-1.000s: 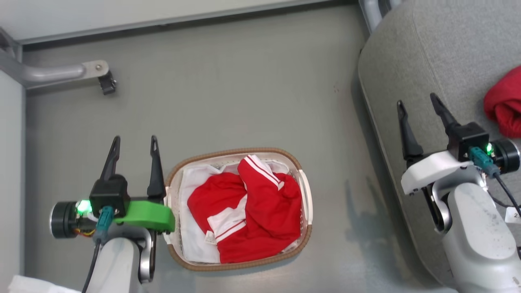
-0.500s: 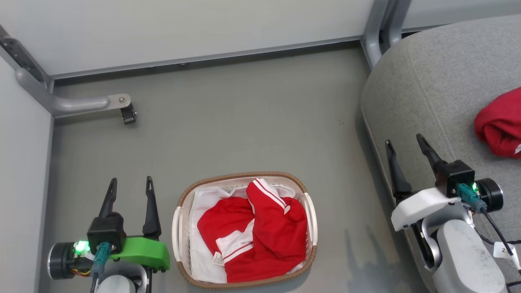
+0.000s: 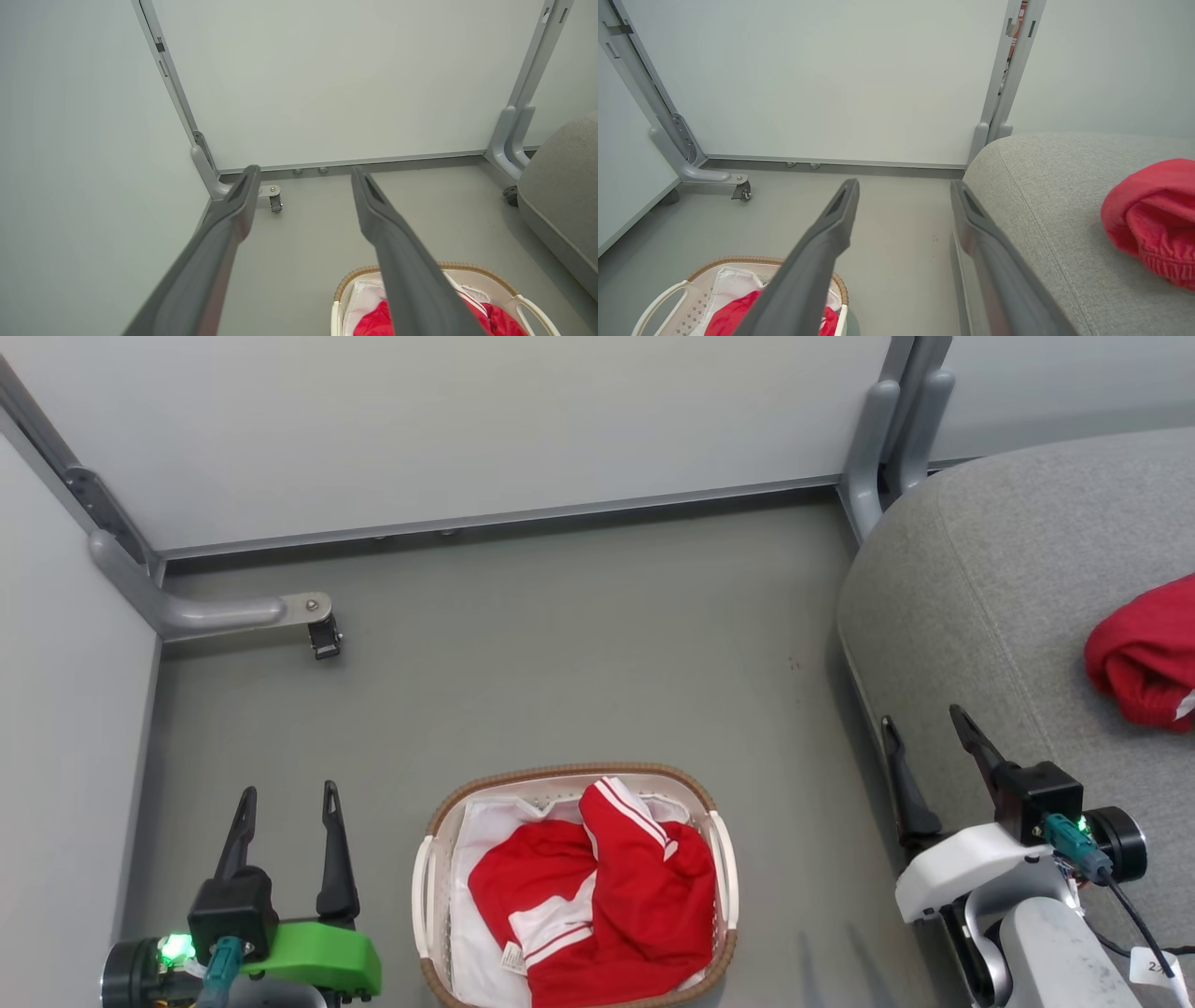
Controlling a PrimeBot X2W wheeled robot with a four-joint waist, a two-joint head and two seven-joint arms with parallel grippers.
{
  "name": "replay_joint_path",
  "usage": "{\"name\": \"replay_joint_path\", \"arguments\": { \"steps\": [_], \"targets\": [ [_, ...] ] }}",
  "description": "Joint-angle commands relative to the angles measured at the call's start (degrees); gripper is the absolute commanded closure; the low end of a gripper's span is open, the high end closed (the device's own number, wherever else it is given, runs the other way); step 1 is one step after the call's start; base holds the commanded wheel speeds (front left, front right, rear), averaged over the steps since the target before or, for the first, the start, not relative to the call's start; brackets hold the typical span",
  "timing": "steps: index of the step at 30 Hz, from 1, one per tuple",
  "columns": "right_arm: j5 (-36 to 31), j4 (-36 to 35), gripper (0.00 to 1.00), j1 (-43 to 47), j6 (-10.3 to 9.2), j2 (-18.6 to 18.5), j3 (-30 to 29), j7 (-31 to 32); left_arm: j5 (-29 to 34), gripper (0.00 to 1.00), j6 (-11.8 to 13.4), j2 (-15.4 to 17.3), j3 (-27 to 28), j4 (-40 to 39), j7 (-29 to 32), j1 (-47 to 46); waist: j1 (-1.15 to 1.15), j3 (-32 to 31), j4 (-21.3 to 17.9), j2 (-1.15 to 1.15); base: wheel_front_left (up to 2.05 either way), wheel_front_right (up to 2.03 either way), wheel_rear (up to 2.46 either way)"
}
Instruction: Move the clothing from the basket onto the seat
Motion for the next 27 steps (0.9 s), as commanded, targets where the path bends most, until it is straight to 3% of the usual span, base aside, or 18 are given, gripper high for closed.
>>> {"name": "replay_joint_path", "arguments": {
  "steps": [1,14,27],
  "targets": [
    [0.2,-0.3,0.00,1.2,-0.06,0.2,-0.1,-0.3,0.0,0.00,-0.1,0.0,0.4,-0.2,0.0,1.0,0.00,-0.4,0.1,0.00,0.00,0.00,0.00],
    [0.3,0.2,0.00,0.1,-0.06,0.5,0.8,-0.3,-1.4,0.00,-0.4,0.0,-0.8,0.2,0.0,1.0,0.00,0.3,-0.8,0.00,0.00,0.00,0.00],
    [1.1,-1.6,0.00,-5.0,-0.06,0.5,2.9,-0.3,-2.5,0.00,-0.6,0.0,-5.9,3.3,0.0,-3.7,0.00,7.9,-3.7,0.00,0.00,0.00,0.00]
  ]
}}
